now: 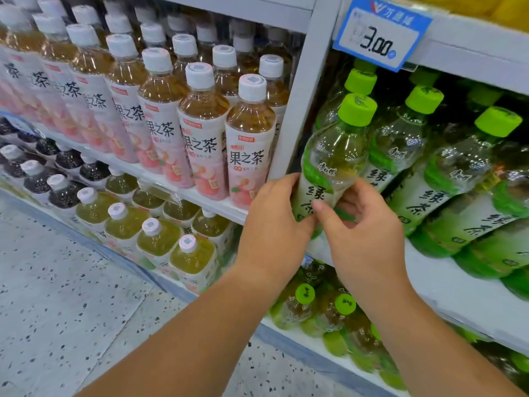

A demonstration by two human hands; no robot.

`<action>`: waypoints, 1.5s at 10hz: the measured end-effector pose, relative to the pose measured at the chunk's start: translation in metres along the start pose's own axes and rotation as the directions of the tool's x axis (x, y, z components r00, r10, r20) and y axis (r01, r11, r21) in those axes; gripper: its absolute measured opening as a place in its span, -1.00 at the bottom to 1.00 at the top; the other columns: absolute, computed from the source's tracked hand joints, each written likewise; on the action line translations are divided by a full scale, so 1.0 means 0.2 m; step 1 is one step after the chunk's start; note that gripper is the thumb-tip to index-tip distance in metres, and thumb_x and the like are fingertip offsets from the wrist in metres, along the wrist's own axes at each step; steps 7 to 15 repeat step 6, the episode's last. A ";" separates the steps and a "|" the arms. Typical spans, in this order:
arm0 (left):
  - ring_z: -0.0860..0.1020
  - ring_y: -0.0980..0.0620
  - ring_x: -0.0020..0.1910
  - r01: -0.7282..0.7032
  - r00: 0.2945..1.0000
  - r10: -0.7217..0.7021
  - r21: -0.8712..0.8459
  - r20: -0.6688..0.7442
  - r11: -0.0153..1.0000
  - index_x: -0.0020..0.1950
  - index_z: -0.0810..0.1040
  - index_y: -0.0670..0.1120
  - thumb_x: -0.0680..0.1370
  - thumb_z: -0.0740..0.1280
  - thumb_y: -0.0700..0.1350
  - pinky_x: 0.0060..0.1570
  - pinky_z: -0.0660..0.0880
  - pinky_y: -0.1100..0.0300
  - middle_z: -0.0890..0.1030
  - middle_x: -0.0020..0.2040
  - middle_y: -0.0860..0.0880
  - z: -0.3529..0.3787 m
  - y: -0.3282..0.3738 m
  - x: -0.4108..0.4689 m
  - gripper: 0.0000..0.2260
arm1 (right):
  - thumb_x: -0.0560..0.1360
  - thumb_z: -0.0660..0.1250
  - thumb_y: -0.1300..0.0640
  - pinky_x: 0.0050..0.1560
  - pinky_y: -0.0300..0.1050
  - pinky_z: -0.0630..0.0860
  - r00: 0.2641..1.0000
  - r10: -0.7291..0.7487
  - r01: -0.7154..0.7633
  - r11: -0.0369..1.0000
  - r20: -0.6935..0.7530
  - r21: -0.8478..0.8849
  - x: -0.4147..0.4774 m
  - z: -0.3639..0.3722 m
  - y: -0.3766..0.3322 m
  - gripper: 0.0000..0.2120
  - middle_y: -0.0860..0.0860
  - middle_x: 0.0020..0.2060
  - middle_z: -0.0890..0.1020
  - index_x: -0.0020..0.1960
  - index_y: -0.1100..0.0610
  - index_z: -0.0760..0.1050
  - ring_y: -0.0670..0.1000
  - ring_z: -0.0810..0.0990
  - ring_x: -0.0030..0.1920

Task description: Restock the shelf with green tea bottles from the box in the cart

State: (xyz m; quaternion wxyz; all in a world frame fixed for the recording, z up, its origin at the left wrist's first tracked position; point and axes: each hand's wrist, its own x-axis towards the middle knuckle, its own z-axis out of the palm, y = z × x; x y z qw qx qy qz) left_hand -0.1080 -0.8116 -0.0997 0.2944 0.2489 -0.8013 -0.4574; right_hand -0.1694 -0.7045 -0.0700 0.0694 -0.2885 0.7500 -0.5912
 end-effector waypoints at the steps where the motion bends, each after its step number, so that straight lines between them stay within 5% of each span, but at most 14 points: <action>1: 0.56 0.09 0.10 0.007 1.000 -0.007 0.011 0.005 1.000 0.27 0.56 0.10 0.46 0.49 -0.01 0.11 0.57 0.05 0.60 0.08 0.14 0.00 0.00 0.00 -0.62 | 0.53 0.42 0.17 0.08 -0.43 0.52 1.000 0.003 -0.002 0.999 0.010 -0.038 0.00 0.00 0.00 -0.69 -0.24 0.01 0.67 0.24 -0.04 0.55 -0.23 0.61 0.12; 3: 0.55 0.09 0.09 0.020 0.999 -0.020 0.000 0.049 1.000 0.29 0.54 0.12 0.47 0.45 0.06 0.10 0.57 0.05 0.60 0.09 0.10 -0.02 0.00 -0.01 -0.61 | 0.55 0.39 0.14 -0.02 -0.57 0.43 0.999 0.009 -0.007 0.998 0.040 -0.059 0.00 0.00 0.01 -0.72 -0.28 0.00 0.66 0.24 -0.05 0.55 -0.31 0.59 0.10; 5: 0.55 0.14 0.18 -0.006 0.988 0.001 0.032 0.154 0.999 0.34 0.50 0.15 0.50 0.37 0.11 0.16 0.55 0.09 0.61 0.16 0.15 -0.08 0.00 0.00 -0.59 | 0.55 0.40 0.08 0.05 -0.40 0.51 0.999 0.037 -0.035 0.997 0.028 -0.075 -0.01 -0.01 0.01 -0.76 -0.29 -0.01 0.67 0.19 -0.12 0.56 -0.28 0.61 0.08; 6: 0.50 0.33 0.14 0.050 0.983 -0.065 0.088 0.171 0.995 0.34 0.53 0.09 0.53 0.41 0.04 0.11 0.43 0.43 0.58 0.19 0.19 -0.16 0.06 -0.01 -0.63 | 0.56 0.37 0.00 0.16 -0.19 0.52 0.991 0.133 -0.134 0.983 -0.014 -0.122 -0.03 -0.03 0.00 -0.68 -0.23 0.09 0.64 0.30 -0.08 0.53 -0.22 0.59 0.14; 15: 0.50 0.33 0.14 0.050 0.983 -0.065 0.088 0.171 0.995 0.34 0.53 0.09 0.53 0.41 0.04 0.11 0.43 0.43 0.58 0.19 0.19 -0.16 0.06 -0.01 -0.63 | 0.56 0.37 0.00 0.16 -0.19 0.52 0.991 0.133 -0.134 0.983 -0.014 -0.122 -0.03 -0.03 0.00 -0.68 -0.23 0.09 0.64 0.30 -0.08 0.53 -0.22 0.59 0.14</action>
